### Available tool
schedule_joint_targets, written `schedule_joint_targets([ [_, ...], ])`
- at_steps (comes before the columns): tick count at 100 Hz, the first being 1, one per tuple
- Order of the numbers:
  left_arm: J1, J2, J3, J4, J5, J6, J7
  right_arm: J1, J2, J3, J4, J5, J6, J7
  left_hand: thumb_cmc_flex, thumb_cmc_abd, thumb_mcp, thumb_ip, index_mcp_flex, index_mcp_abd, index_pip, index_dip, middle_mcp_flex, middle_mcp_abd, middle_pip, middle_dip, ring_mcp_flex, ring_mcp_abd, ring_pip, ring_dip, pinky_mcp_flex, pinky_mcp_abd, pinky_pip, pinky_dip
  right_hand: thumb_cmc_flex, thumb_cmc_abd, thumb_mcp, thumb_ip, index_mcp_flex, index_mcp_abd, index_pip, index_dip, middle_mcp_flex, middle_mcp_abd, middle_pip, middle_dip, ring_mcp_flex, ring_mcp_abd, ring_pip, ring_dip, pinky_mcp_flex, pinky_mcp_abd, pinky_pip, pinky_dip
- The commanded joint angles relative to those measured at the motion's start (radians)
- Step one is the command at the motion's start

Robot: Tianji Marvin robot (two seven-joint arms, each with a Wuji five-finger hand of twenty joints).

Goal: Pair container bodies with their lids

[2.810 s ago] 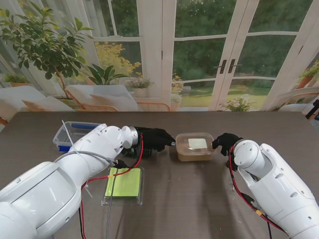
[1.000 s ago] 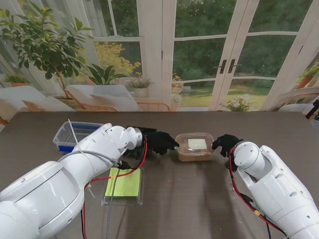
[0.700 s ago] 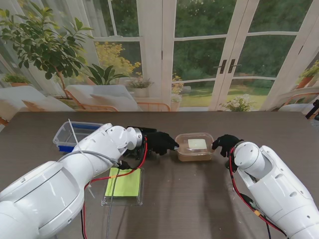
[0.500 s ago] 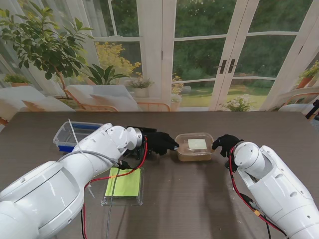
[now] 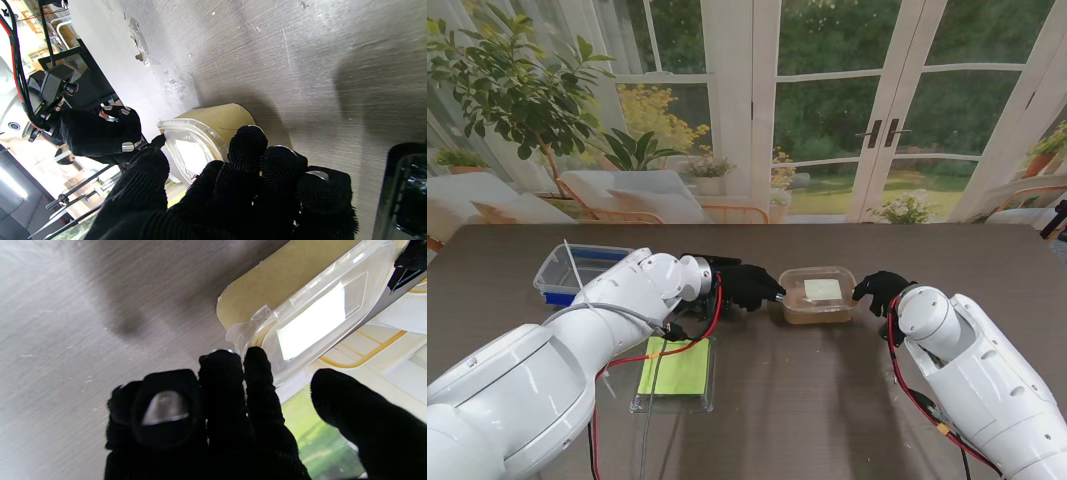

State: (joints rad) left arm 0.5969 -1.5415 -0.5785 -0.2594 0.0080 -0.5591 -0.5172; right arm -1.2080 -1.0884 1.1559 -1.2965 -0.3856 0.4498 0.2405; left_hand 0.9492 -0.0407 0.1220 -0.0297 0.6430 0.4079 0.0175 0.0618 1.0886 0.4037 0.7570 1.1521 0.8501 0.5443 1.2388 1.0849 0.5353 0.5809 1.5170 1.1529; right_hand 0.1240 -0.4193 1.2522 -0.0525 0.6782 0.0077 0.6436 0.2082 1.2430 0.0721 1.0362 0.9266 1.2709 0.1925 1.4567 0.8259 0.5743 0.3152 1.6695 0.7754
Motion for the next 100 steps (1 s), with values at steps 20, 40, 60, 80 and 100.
schedule_joint_targets([
  [20,-0.001,0.002,-0.005,-0.001,-0.001,-0.013,-0.011,-0.022,-0.015,-0.01,0.022,0.012,-0.01,0.005,-0.022,-0.012,0.022,-0.01,0.005,0.023,0.017,0.011,-0.003,0.024,0.006,-0.004,-0.002,0.074,-0.006,-0.01,-0.019,-0.051,0.013,0.001,0.006,-0.007,0.033,-0.001,-0.004,0.056,-0.035,-0.002,0.038,0.027,-0.004,-0.014,0.03,0.059,0.017,0.007,0.152,0.025,0.002,0.018],
  [40,-0.001,0.002,-0.005,0.0,0.0,-0.018,-0.008,-0.018,-0.031,0.008,0.01,0.041,-0.014,-0.045,-0.024,-0.013,0.024,-0.01,-0.003,0.016,0.014,0.01,-0.004,0.025,0.006,-0.004,-0.004,0.074,-0.007,-0.01,-0.019,-0.051,0.013,0.001,0.012,-0.018,0.034,-0.005,-0.041,0.03,-0.039,-0.002,0.031,0.038,-0.007,-0.015,0.029,0.072,0.012,0.005,0.144,0.031,0.0,0.019],
  [60,-0.001,0.002,-0.005,0.0,0.0,-0.018,-0.009,-0.003,-0.043,0.01,0.008,0.052,-0.017,-0.08,-0.025,-0.013,0.026,-0.01,-0.005,0.007,0.014,0.009,-0.004,0.026,0.006,-0.004,-0.005,0.074,-0.007,-0.01,-0.019,-0.051,0.013,0.001,0.015,-0.023,0.028,-0.009,-0.061,0.012,-0.055,-0.007,0.026,0.043,-0.01,-0.019,0.029,0.081,0.01,0.004,0.139,0.038,0.0,0.025],
  [80,-0.002,0.003,-0.006,0.0,0.001,-0.019,-0.004,0.027,-0.053,-0.008,0.031,0.049,-0.017,-0.111,-0.025,-0.014,0.028,-0.01,-0.014,0.001,0.011,0.008,-0.005,0.025,0.006,-0.004,-0.003,0.073,-0.006,-0.01,-0.019,-0.051,0.013,0.0,0.013,-0.022,0.025,-0.009,-0.064,0.012,-0.058,-0.008,0.018,0.044,-0.013,-0.022,0.028,0.08,0.005,0.002,0.137,0.04,-0.001,0.028],
  [100,-0.003,0.004,-0.007,0.0,0.003,-0.019,0.0,0.08,-0.07,-0.047,0.094,0.05,-0.035,-0.156,-0.026,-0.014,0.029,-0.01,-0.015,-0.005,0.011,0.008,-0.005,0.025,0.006,-0.004,-0.005,0.074,-0.006,-0.01,-0.019,-0.051,0.013,0.0,0.009,-0.021,0.024,-0.009,-0.063,0.006,-0.058,-0.008,-0.011,0.042,-0.026,-0.029,0.02,0.074,-0.025,-0.01,0.123,0.034,-0.017,0.025],
])
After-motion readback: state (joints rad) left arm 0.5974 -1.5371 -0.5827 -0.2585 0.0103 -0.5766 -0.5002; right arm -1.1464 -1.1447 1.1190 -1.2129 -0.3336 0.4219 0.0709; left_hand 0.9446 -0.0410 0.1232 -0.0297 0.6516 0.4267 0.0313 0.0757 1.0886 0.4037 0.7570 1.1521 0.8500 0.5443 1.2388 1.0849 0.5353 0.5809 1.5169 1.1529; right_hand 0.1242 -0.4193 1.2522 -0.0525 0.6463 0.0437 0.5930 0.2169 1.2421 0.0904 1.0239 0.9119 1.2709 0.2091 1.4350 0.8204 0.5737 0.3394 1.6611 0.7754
